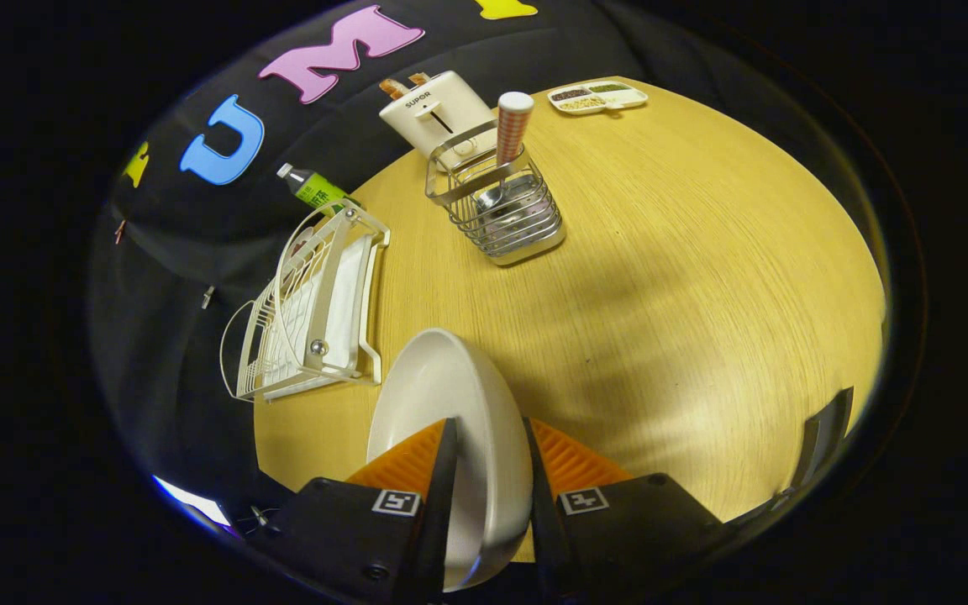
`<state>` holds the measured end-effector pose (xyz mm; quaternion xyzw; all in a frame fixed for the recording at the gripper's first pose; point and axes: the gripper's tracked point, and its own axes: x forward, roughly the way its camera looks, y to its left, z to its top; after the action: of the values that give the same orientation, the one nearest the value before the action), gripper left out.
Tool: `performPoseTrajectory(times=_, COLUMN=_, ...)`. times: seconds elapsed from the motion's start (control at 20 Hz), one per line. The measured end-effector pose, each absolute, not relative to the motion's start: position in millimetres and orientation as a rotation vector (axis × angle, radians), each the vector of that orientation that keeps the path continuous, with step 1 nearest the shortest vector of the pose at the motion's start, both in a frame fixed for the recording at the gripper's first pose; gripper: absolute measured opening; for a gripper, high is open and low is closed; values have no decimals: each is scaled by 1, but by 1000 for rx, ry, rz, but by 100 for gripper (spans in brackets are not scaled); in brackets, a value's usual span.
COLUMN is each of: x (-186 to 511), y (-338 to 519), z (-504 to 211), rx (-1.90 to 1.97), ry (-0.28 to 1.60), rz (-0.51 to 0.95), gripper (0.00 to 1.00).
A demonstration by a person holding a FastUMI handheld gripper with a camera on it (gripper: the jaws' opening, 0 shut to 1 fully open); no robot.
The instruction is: Take the plate from the dish rack, then take the spoon from the basket and place it into the plate.
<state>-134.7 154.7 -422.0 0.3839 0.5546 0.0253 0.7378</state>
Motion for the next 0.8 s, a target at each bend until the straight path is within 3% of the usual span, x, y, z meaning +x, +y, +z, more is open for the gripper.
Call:
performPoseTrajectory(times=0.15, x=-140, y=145, z=-434, rx=775, ry=1250, rz=9, gripper=56)
performPoseTrajectory(times=0.25, x=-142, y=137, z=-437, rx=750, ry=1254, rz=-16, gripper=56)
performPoseTrajectory(times=0.5, x=-138, y=121, z=-437, rx=693, ry=1216, rz=-47, gripper=91)
performPoseTrajectory(times=0.6, x=-135, y=115, z=-433, rx=657, ry=1195, rz=-43, gripper=97)
performPoseTrajectory(times=0.8, x=-127, y=104, z=-410, rx=598, ry=1134, rz=-17, gripper=99)
